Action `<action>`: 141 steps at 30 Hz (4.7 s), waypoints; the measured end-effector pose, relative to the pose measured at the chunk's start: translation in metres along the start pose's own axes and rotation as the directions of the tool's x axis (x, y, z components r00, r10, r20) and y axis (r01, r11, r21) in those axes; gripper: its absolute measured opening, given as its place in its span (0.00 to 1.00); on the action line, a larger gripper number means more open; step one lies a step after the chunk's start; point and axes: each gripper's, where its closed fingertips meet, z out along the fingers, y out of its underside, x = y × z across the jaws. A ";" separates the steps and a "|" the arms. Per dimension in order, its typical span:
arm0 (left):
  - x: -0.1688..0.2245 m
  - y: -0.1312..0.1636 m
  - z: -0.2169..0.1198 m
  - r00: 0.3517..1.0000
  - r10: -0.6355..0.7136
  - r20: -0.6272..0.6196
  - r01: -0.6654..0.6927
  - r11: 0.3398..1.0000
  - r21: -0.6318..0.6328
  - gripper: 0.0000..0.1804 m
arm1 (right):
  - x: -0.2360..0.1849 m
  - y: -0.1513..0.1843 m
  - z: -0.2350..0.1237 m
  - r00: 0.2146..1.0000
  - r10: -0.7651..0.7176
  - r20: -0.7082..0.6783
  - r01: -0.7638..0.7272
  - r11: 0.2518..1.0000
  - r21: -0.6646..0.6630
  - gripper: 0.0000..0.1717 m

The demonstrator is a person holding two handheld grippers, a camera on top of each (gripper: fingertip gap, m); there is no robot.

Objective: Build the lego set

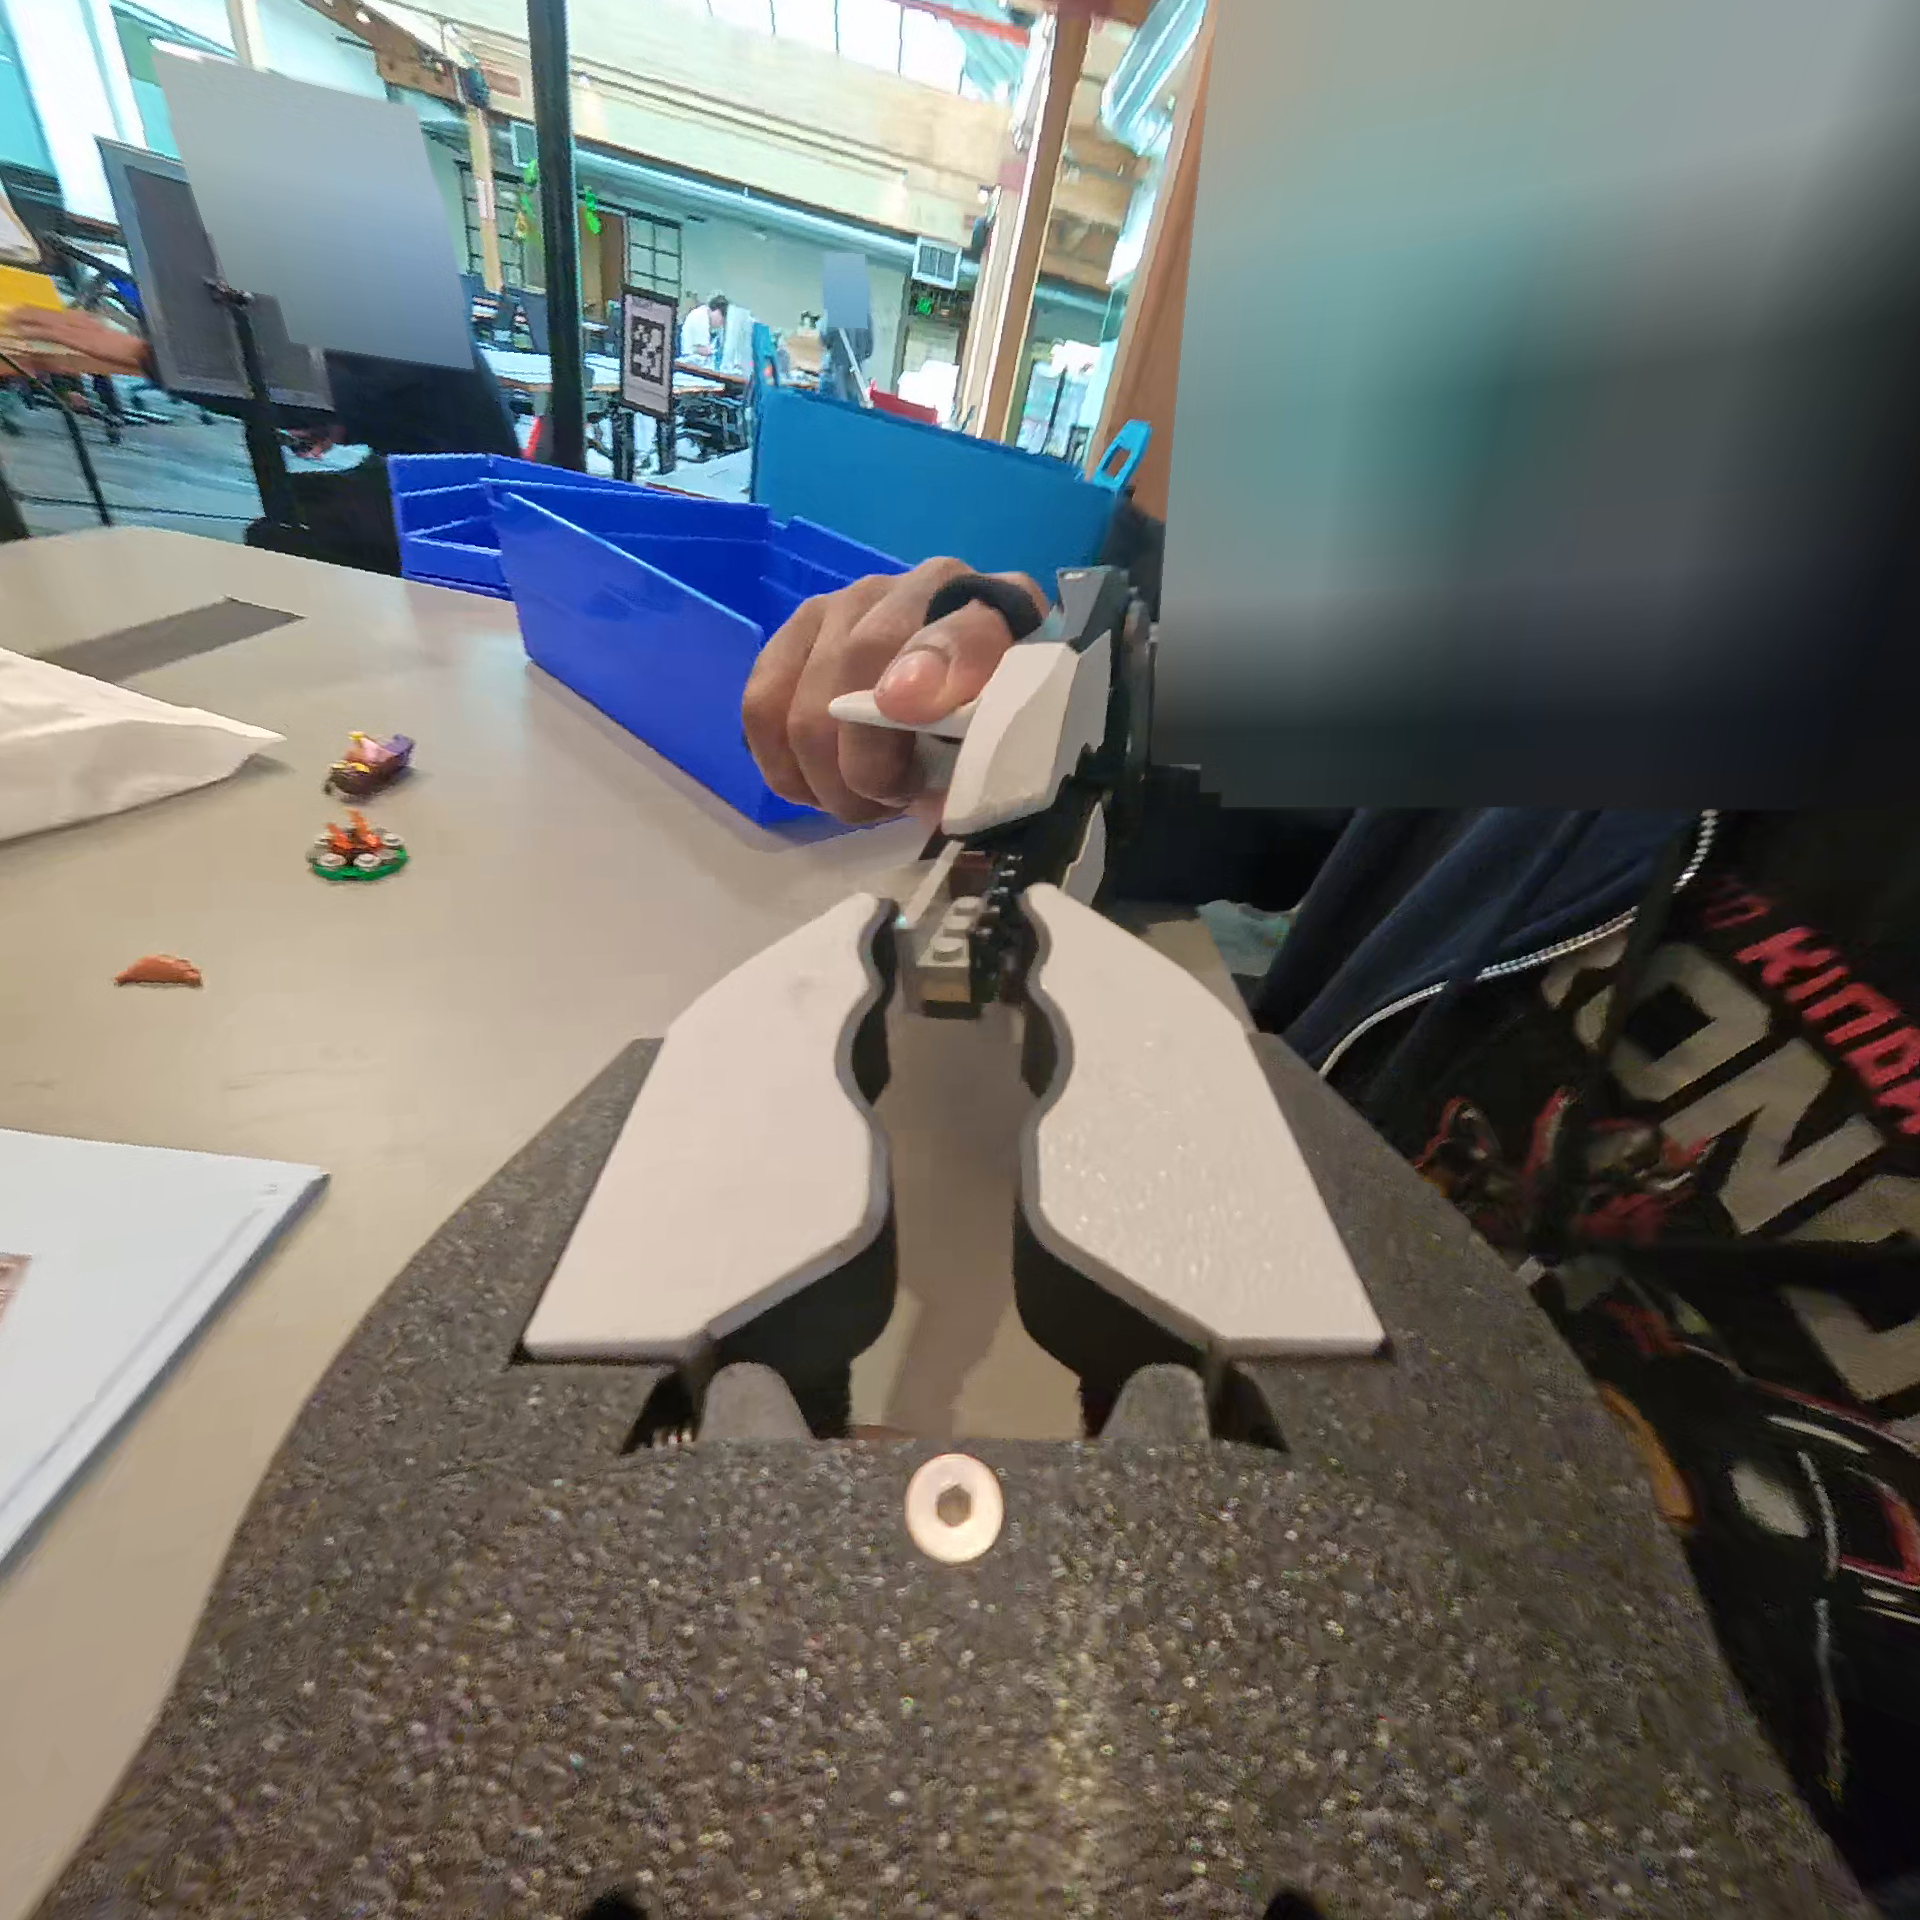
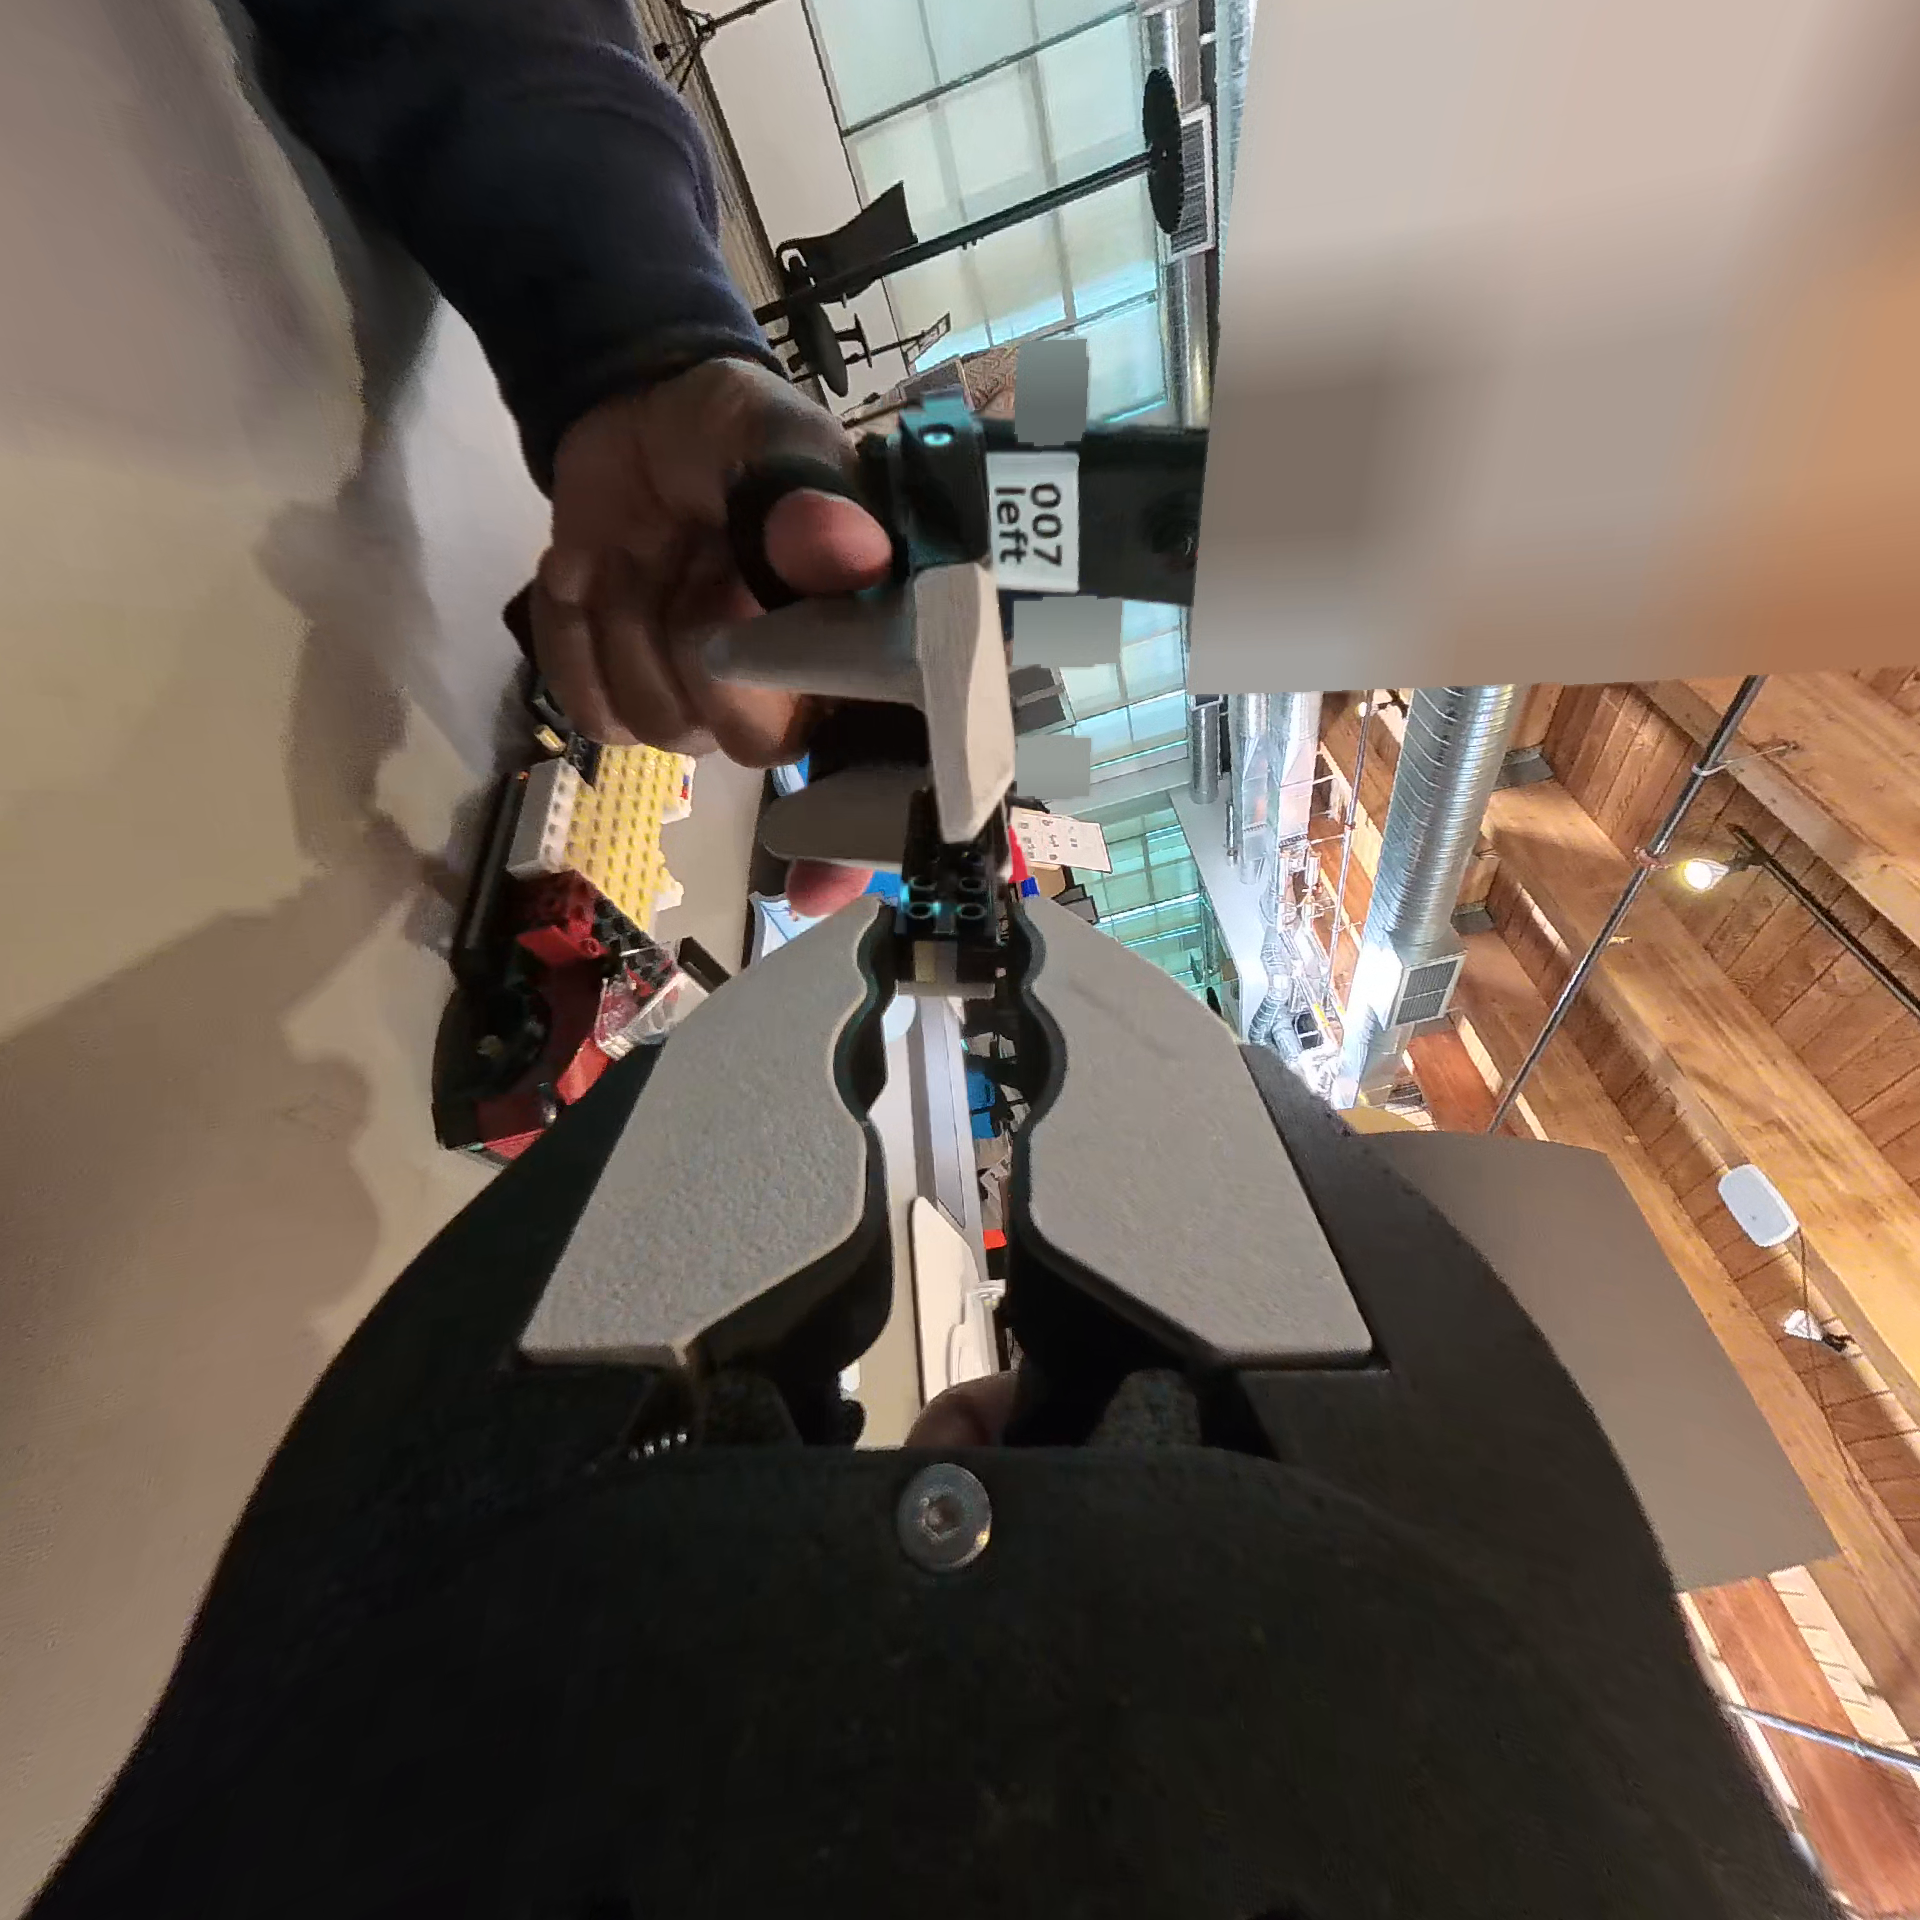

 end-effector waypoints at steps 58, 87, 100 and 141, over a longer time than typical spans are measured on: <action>-0.028 0.005 0.002 0.846 0.268 0.462 -0.237 0.963 -0.126 0.09 | 0.002 0.051 0.019 0.974 -0.195 -0.111 0.119 0.869 -0.480 0.10; -0.032 0.012 0.004 0.861 0.237 0.451 -0.209 0.971 -0.113 0.09 | 0.005 0.059 0.015 0.982 -0.142 -0.122 0.064 0.867 -0.494 0.10; -0.039 0.009 -0.002 0.868 0.174 0.465 -0.169 0.984 -0.052 0.09 | 0.012 0.068 0.005 0.980 -0.170 -0.100 0.095 0.851 -0.517 0.16; -0.017 0.020 0.012 0.909 0.199 0.367 -0.184 0.980 -0.076 0.09 | -0.108 0.059 -0.136 0.293 0.956 -0.022 -0.619 0.172 -0.766 0.05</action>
